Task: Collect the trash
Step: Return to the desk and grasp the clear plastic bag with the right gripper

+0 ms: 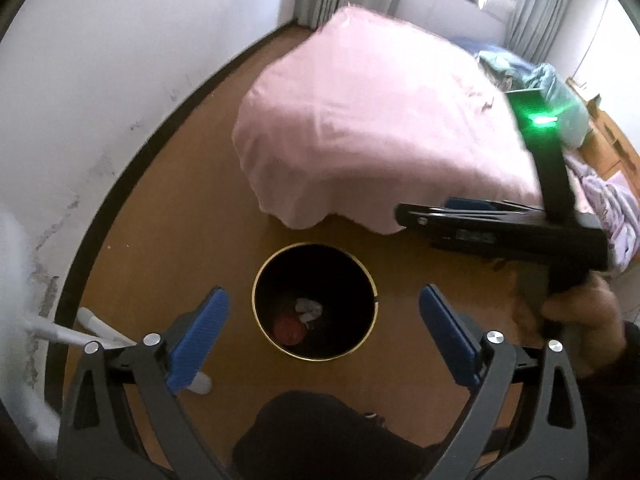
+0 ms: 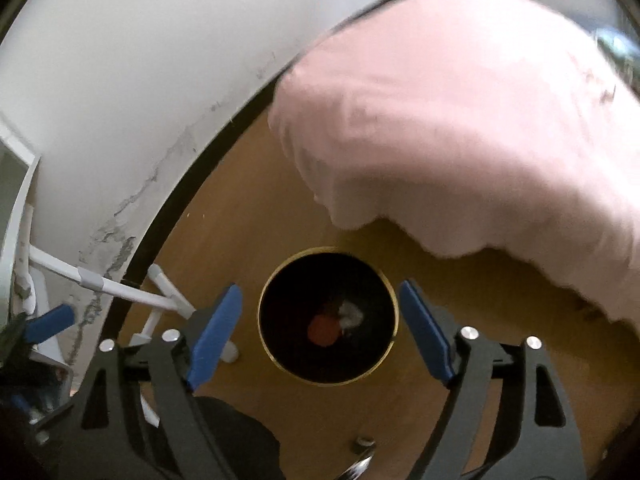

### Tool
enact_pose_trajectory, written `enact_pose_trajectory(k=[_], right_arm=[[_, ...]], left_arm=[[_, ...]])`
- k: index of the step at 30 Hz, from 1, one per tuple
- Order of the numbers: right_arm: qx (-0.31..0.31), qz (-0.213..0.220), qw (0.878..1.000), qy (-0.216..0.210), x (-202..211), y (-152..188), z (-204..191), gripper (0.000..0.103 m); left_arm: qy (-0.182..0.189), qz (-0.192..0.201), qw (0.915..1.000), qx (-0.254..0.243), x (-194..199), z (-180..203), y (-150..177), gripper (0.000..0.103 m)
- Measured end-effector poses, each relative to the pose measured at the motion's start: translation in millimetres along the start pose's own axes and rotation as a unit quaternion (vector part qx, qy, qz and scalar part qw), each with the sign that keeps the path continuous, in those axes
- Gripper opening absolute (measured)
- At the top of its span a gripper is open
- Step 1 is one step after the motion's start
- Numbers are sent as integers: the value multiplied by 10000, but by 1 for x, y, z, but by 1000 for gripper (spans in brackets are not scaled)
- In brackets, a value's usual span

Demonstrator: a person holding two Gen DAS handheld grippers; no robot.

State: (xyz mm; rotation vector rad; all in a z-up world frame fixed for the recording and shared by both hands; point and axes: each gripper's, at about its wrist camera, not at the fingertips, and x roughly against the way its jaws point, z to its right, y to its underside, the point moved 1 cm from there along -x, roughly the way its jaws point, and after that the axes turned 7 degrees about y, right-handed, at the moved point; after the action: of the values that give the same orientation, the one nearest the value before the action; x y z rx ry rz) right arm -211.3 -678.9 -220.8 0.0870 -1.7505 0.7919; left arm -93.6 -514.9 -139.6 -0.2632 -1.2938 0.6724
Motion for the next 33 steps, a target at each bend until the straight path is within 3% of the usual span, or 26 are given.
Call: enact_pose_trajectory(k=[3, 7, 11, 13, 16, 21, 23, 25, 27, 31, 33], right_arm=[[283, 430, 9987, -5, 36, -1, -24, 85], [801, 952, 9909, -520, 89, 2, -88, 91], [1624, 1226, 9697, -1355, 135, 21, -180, 91], [2042, 1241, 9546, -1776, 153, 35, -224, 91], [2744, 1267, 9260, -2263, 180, 62, -288, 91], [3688, 1293, 8757, -2837, 211, 95, -385, 91], [3868, 1345, 8655, -2884, 215, 101, -412, 90], [3917, 1344, 8631, -2891, 219, 102, -431, 90], [3839, 1286, 8683, -2866, 217, 93, -446, 90], [3848, 1264, 8757, -2628, 206, 71, -471, 89], [3882, 1020, 8779, -2610, 194, 60, -486, 88]], left_arm=[[-145, 314, 9994, -68, 54, 8, 12, 96], [-451, 948, 9945, -12, 139, 2, 40, 96], [-1259, 1255, 9834, 372, 217, -32, 86, 96], [-1877, 1331, 9701, 774, 256, -60, 115, 96], [-2622, 1406, 9425, 1521, 306, -100, 159, 96], [-3226, 1620, 8863, 2902, 376, -151, 243, 96], [-3365, 1689, 8685, 3224, 395, -159, 270, 96], [-3476, 1675, 8560, 3440, 409, -168, 287, 96], [-3548, 1694, 8456, 3610, 422, -175, 306, 96], [-3585, 1678, 8326, 3873, 427, -182, 330, 96], [-3572, 1680, 8265, 4013, 434, -185, 345, 96]])
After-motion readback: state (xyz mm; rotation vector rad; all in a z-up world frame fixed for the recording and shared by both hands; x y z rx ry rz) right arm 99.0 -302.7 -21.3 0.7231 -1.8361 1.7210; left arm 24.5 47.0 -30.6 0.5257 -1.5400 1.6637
